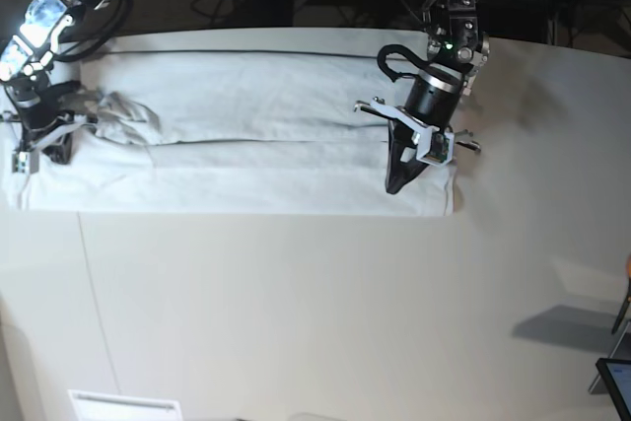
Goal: Fold the T-shirt properly
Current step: 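Open the left gripper and lift it off the folded shirt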
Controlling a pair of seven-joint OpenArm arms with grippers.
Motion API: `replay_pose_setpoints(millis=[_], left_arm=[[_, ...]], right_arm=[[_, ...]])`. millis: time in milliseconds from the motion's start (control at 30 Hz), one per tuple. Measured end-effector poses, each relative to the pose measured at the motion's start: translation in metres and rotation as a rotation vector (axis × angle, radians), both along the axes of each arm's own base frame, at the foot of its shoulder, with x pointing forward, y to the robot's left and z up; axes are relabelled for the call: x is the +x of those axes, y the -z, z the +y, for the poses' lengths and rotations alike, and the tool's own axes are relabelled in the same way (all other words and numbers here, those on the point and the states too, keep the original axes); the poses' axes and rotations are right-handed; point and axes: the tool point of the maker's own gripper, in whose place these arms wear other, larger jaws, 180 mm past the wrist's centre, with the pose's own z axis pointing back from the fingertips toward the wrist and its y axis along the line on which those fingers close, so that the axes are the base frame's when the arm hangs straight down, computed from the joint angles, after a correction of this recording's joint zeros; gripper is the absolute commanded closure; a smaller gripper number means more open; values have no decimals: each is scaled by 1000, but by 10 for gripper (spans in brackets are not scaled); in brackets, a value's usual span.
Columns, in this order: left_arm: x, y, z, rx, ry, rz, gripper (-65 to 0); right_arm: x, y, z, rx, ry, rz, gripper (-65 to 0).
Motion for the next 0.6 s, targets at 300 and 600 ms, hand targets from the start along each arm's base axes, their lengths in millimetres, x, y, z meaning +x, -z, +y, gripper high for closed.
replay_pose_setpoints(millis=[300,600], left_arm=[[-2,27,51,-3,-213,120,0],[-17,55,78,-95,-315,208,0]], right_arm=[[0,0,0,0,1,0,-3],[-1,0,0,-1,1,1,-3]])
